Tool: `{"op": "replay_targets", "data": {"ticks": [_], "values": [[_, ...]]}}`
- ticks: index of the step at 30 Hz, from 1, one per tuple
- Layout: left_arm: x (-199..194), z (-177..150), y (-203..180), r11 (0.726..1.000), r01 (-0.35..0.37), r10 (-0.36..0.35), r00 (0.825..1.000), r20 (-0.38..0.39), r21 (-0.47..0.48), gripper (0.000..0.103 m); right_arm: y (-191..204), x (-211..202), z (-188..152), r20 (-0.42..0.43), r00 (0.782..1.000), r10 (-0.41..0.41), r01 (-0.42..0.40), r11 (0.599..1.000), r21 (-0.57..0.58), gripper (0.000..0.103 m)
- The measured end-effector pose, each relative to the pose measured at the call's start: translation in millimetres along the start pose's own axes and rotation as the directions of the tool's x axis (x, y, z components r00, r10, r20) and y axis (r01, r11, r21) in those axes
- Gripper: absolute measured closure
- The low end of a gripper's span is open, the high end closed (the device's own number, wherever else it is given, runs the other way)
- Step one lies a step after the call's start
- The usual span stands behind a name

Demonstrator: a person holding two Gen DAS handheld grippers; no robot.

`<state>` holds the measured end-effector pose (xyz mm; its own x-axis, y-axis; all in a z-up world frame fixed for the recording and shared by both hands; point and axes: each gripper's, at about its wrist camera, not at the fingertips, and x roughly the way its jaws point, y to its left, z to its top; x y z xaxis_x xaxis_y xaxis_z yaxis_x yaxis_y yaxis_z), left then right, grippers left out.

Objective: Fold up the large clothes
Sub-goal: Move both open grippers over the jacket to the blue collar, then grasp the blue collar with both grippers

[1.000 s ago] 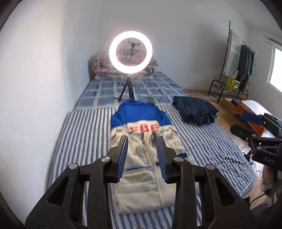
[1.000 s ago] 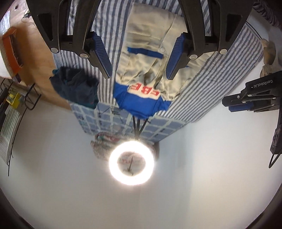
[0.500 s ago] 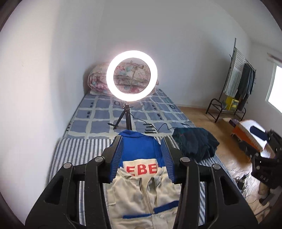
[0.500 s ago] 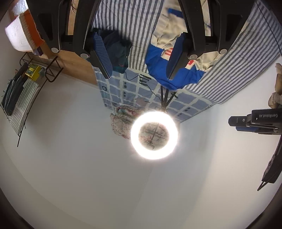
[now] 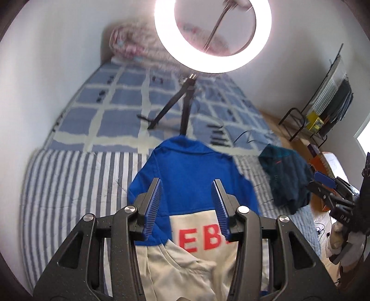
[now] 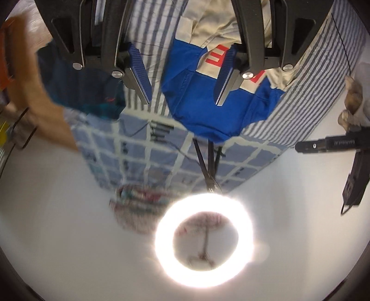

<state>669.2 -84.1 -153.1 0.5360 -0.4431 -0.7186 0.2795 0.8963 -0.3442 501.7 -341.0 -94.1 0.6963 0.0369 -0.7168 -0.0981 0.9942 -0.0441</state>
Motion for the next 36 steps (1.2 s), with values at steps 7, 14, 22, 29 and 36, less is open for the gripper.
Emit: {"op": "replay_targets", "data": {"ticks": [7,14,22,29,36], "values": [[105,13,49,0.998,-0.011,0.003,0.993,-0.117,-0.066,0.058,-47,104,-14,-0.107,0.990,0.095,-0.084,0.991,0.100,0.052],[161,24,70,0.998,-0.029,0.019,0.983,-0.182,-0.055,0.058,-66,174,-15,-0.165,0.977,0.136,-0.115,0.985,0.132,0.052],[208,29,68,0.998,-0.049,0.036,0.973,-0.228,-0.050,0.058,-84,224,-20,-0.174,0.962,0.211,-0.163,0.954,0.252,0.051],[213,22,53,0.998,-0.056,0.054,0.983,-0.176,-0.008,0.072,-78,229,-24,-0.139,0.957,0.255,-0.215,0.943,0.252,0.075],[196,18,34,0.993,-0.089,0.097,0.990,-0.104,0.081,0.098,-53,217,-19,-0.138,0.970,0.203,-0.184,0.973,0.137,0.103]]}}
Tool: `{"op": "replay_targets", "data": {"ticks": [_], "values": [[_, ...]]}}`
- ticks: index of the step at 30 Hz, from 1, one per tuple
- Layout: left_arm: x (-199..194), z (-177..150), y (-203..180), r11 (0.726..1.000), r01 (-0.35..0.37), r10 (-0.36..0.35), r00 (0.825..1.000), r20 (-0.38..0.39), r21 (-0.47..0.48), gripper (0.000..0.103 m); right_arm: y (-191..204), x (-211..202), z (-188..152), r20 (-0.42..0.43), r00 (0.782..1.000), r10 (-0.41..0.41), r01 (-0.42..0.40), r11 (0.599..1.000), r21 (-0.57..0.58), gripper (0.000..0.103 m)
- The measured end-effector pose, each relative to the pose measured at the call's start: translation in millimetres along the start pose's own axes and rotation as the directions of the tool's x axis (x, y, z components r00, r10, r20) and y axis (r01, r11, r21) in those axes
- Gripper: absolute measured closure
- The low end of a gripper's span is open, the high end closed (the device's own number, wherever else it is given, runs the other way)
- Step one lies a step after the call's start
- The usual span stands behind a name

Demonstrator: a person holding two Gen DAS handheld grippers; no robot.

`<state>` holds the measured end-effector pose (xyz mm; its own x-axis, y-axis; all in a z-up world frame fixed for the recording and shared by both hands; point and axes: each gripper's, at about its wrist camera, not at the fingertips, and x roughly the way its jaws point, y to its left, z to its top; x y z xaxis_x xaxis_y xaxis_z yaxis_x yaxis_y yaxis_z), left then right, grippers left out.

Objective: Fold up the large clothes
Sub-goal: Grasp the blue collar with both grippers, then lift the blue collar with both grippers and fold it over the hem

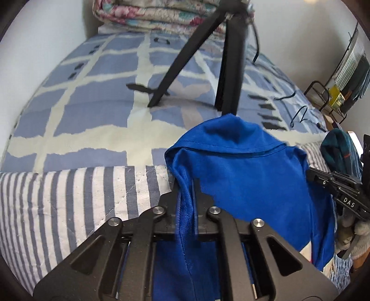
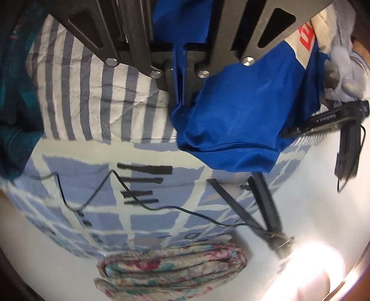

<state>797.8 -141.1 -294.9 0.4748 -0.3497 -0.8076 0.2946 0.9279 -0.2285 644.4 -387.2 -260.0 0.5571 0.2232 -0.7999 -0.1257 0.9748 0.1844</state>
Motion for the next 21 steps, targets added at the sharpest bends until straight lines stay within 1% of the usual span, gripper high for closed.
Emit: {"op": "replay_targets", "data": {"ticks": [2,4,8,13,16,19,21], "values": [[-11,0,-1,1.000,0.005,-0.005,1.000,0.029,-0.008,0.099,5,-7,1,0.017,1.000,-0.022,0.022,1.000,-0.012,0.103],[-24,0,-2,1.000,0.019,-0.018,0.998,0.055,-0.014,0.100,7,-17,2,0.041,0.999,-0.025,0.025,1.000,-0.005,0.103],[-52,-3,-13,0.999,0.031,-0.032,0.995,0.098,0.014,0.101,14,-41,3,0.085,0.996,-0.028,0.028,1.000,-0.003,0.103],[-94,-14,-21,0.998,0.065,-0.067,0.987,0.147,0.014,0.101,27,-83,3,0.155,0.988,-0.003,0.001,1.000,0.013,0.103],[-128,-27,-26,0.996,0.085,-0.087,0.980,0.177,0.019,0.101,39,-109,0,0.184,0.983,0.015,-0.016,1.000,0.005,0.103],[-162,-44,-34,0.995,0.091,-0.097,0.976,0.196,0.042,0.101,56,-141,-10,0.199,0.980,0.017,-0.011,1.000,-0.029,0.103],[-192,-59,-41,0.994,0.090,-0.100,0.971,0.216,0.055,0.101,68,-165,-19,0.211,0.977,0.018,-0.010,0.999,-0.040,0.103]]}}
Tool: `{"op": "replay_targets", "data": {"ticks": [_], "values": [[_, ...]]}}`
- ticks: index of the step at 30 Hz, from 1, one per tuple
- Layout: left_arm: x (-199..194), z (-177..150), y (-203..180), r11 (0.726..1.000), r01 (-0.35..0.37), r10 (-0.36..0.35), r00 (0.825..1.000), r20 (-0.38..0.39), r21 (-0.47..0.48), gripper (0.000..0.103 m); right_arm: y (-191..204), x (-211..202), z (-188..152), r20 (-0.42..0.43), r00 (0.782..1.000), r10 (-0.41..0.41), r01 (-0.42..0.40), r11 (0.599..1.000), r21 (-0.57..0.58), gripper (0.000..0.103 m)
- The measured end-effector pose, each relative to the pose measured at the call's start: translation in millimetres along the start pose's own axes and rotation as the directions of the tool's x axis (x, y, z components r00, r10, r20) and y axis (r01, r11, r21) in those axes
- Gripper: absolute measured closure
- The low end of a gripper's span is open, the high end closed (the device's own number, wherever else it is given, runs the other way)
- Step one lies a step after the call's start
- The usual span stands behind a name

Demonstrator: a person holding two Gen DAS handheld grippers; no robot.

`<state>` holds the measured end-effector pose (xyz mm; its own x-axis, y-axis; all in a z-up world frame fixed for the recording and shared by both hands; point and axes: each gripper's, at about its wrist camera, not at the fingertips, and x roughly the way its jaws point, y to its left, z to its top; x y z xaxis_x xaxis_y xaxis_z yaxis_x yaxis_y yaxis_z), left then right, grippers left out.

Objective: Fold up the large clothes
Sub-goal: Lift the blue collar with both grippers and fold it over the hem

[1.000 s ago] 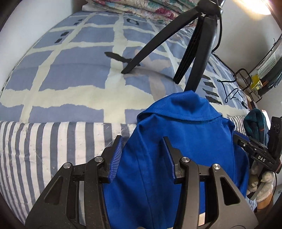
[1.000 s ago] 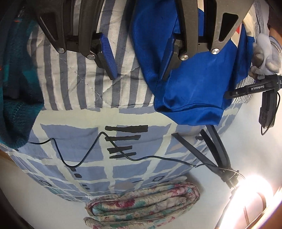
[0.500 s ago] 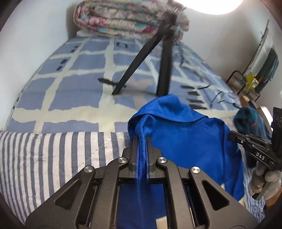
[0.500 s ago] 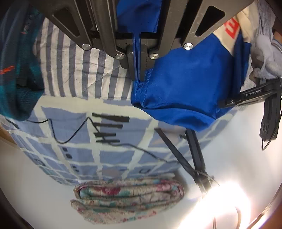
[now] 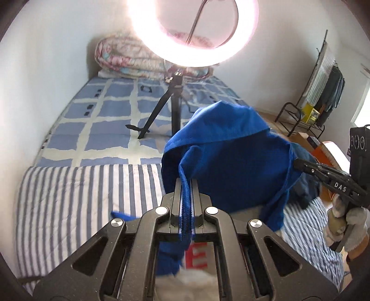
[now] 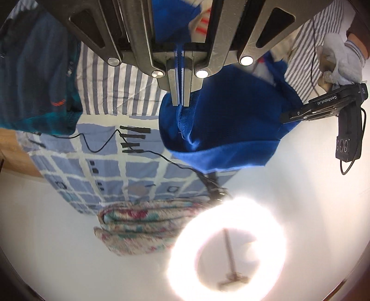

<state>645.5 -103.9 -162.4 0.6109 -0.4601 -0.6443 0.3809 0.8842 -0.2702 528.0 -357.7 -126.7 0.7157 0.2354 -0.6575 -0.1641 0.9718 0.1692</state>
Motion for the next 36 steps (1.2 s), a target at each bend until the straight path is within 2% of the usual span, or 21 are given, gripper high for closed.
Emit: {"op": "replay_targets", "data": {"ticks": [4,9,13,18,25,28,31,36], "values": [[-55,-24,-17,1.000,0.011,-0.011,1.000,0.017,0.005,0.101,29,-58,-14,0.025,1.000,0.006,-0.005,1.000,-0.027,0.103],[-117,-66,-38,1.000,0.030,-0.030,0.999,0.040,0.000,0.102,55,-121,-49,0.024,1.000,0.008,-0.007,0.999,-0.052,0.103],[-151,-107,-53,0.999,0.037,-0.037,0.999,0.036,0.000,0.102,71,-164,-92,0.013,1.000,0.014,-0.013,0.998,-0.057,0.103],[-186,-173,-67,0.999,0.053,-0.053,0.998,0.022,-0.008,0.102,86,-198,-154,-0.029,0.999,0.019,-0.021,0.997,-0.071,0.103],[-199,-265,-56,0.995,0.052,-0.054,0.998,-0.027,-0.089,0.102,103,-224,-247,-0.104,0.994,0.028,-0.037,0.996,-0.080,0.103],[-196,-300,-50,0.995,0.021,-0.026,0.998,-0.057,-0.100,0.102,110,-220,-280,-0.158,0.987,0.019,-0.034,0.995,-0.092,0.103],[-192,-323,-45,0.994,-0.002,-0.007,0.997,-0.078,-0.108,0.102,111,-211,-302,-0.194,0.981,-0.010,-0.011,0.994,-0.110,0.103],[-195,-347,-45,0.997,-0.042,0.036,0.994,-0.107,-0.059,0.101,108,-212,-319,-0.213,0.976,-0.042,0.015,0.992,-0.126,0.103]]}}
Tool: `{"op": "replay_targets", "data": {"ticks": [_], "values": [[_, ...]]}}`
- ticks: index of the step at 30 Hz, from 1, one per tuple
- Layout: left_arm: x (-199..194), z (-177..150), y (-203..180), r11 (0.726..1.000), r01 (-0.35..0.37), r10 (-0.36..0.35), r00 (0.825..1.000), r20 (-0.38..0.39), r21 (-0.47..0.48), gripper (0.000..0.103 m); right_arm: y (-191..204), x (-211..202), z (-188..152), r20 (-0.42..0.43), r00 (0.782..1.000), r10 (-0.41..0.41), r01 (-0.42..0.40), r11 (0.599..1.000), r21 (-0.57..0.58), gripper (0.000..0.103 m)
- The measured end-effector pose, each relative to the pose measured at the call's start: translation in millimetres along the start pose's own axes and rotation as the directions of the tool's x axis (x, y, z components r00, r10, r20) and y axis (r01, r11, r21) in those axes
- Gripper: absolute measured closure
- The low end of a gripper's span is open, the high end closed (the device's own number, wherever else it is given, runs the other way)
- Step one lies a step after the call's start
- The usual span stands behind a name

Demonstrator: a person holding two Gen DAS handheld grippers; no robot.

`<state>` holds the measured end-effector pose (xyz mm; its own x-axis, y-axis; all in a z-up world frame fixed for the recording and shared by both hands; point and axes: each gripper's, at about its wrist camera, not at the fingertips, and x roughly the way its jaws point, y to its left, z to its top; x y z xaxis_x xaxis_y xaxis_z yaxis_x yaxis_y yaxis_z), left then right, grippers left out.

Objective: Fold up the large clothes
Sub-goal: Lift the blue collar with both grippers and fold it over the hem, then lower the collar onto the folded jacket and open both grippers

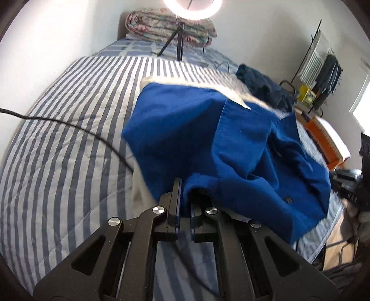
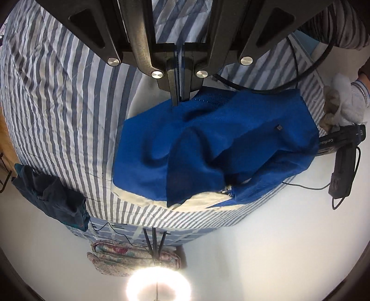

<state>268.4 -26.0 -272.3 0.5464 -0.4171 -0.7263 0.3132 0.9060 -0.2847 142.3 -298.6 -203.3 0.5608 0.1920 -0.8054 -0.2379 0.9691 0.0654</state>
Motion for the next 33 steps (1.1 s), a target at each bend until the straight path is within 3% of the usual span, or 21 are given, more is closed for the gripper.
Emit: {"op": "replay_targets", "data": {"ticks": [3,4,5,6,10,14,18,21,24,26,27,28,29,30,31,33], "values": [[-14,-14,4,1.000,0.000,0.000,1.000,0.004,0.023,0.086,-4,-11,-6,0.003,1.000,-0.003,0.003,1.000,0.002,0.103],[-19,-17,6,1.000,0.007,-0.007,1.000,0.001,0.016,0.080,-5,-17,-8,0.011,1.000,-0.009,0.009,1.000,-0.002,0.097],[-25,-18,11,1.000,0.023,-0.023,1.000,-0.001,-0.003,0.077,-4,-21,-10,0.022,1.000,-0.010,0.010,1.000,-0.005,0.085],[-31,-18,16,0.998,0.046,-0.046,0.999,0.004,-0.035,0.071,-8,-29,-12,0.039,0.999,0.000,0.000,1.000,0.000,0.081],[-46,-2,43,0.976,0.127,-0.119,0.991,0.054,-0.178,0.045,-24,-45,-13,0.068,0.996,0.060,-0.064,0.995,0.071,0.074],[-42,20,70,0.918,0.214,-0.195,0.977,0.090,-0.335,0.045,-48,-43,-7,0.090,0.983,0.160,-0.176,0.962,0.207,0.055],[-24,43,86,0.865,0.259,-0.244,0.965,0.091,-0.430,0.045,-64,-25,1,0.092,0.972,0.217,-0.235,0.923,0.306,0.050],[-4,54,97,0.808,0.288,-0.288,0.954,0.082,-0.515,0.044,-75,-2,4,0.076,0.966,0.246,-0.256,0.888,0.382,0.047],[14,61,102,0.777,0.296,-0.311,0.948,0.070,-0.555,0.045,-83,19,7,0.075,0.957,0.279,-0.283,0.853,0.438,0.047],[21,62,99,0.780,0.292,-0.314,0.948,0.057,-0.553,0.053,-84,31,8,0.072,0.952,0.297,-0.296,0.836,0.463,0.051],[26,63,97,0.786,0.289,-0.318,0.947,0.044,-0.547,0.077,-84,34,7,0.068,0.949,0.309,-0.304,0.828,0.472,0.056],[29,63,95,0.788,0.286,-0.321,0.947,0.033,-0.545,0.098,-84,40,7,0.062,0.940,0.335,-0.322,0.814,0.483,0.072],[29,61,92,0.792,0.282,-0.318,0.948,0.028,-0.542,0.099,-83,44,8,0.058,0.935,0.349,-0.332,0.808,0.487,0.088],[26,61,90,0.802,0.272,-0.303,0.953,0.030,-0.532,0.101,-83,45,9,0.055,0.935,0.350,-0.331,0.808,0.487,0.098],[25,61,87,0.803,0.274,-0.302,0.953,0.036,-0.529,0.102,-82,42,9,0.055,0.937,0.345,-0.327,0.812,0.483,0.103],[14,57,87,0.766,0.323,-0.346,0.936,0.068,-0.556,0.103,-82,32,11,0.072,0.935,0.348,-0.339,0.815,0.470,0.103]]}}
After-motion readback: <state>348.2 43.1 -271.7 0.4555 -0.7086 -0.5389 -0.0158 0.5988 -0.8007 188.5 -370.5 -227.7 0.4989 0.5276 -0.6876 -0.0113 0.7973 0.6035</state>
